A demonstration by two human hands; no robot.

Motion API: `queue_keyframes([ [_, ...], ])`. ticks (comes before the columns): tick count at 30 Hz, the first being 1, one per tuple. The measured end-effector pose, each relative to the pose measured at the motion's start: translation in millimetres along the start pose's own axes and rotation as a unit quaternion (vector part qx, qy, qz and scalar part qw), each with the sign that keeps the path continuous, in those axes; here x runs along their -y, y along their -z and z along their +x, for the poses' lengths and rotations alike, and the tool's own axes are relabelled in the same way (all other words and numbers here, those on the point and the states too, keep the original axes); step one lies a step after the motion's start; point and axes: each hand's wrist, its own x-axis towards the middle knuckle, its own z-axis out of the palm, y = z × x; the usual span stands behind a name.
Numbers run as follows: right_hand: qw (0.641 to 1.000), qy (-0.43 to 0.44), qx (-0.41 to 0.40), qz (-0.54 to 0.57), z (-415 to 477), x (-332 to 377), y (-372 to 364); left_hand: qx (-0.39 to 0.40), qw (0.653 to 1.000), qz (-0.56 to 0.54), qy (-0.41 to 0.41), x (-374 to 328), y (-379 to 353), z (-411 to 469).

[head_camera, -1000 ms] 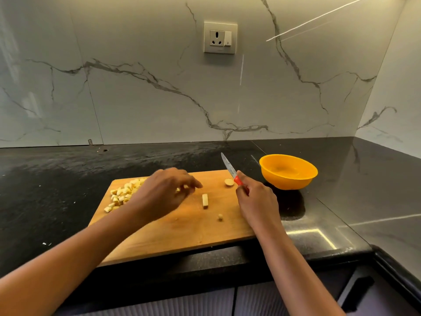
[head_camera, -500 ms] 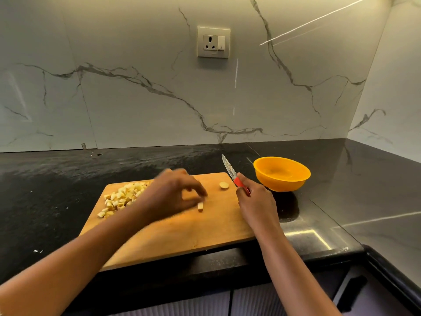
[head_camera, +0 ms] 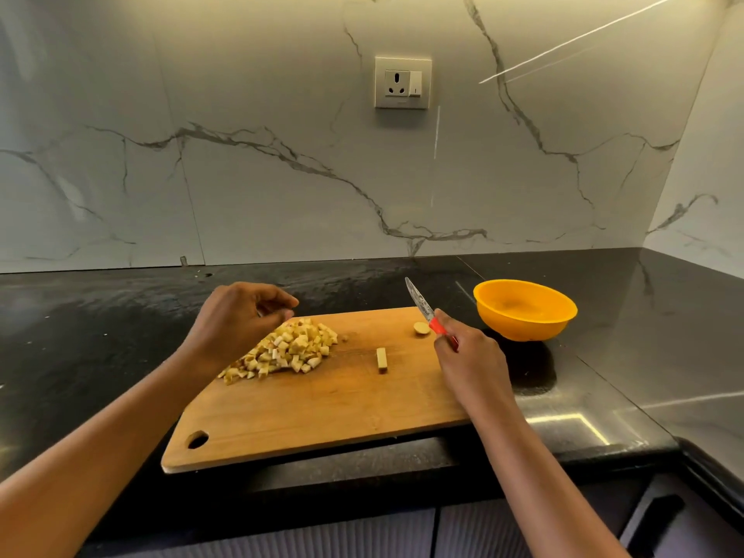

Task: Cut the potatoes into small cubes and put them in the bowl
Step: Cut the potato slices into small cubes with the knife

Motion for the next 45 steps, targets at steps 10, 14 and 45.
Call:
queue_keyframes([
  [10,1.000,-0.006,0.004,0.007,-1,2,3,0.190,0.979,0.069,0.010,-75,-72,-2],
  [14,1.000,-0.007,0.009,0.001,0,0,3,0.196,0.980,0.038,0.008,-77,-77,7],
  [45,0.972,0.183,0.074,-0.126,-65,26,11,0.155,0.965,0.089,-0.191,-14,-43,-16],
])
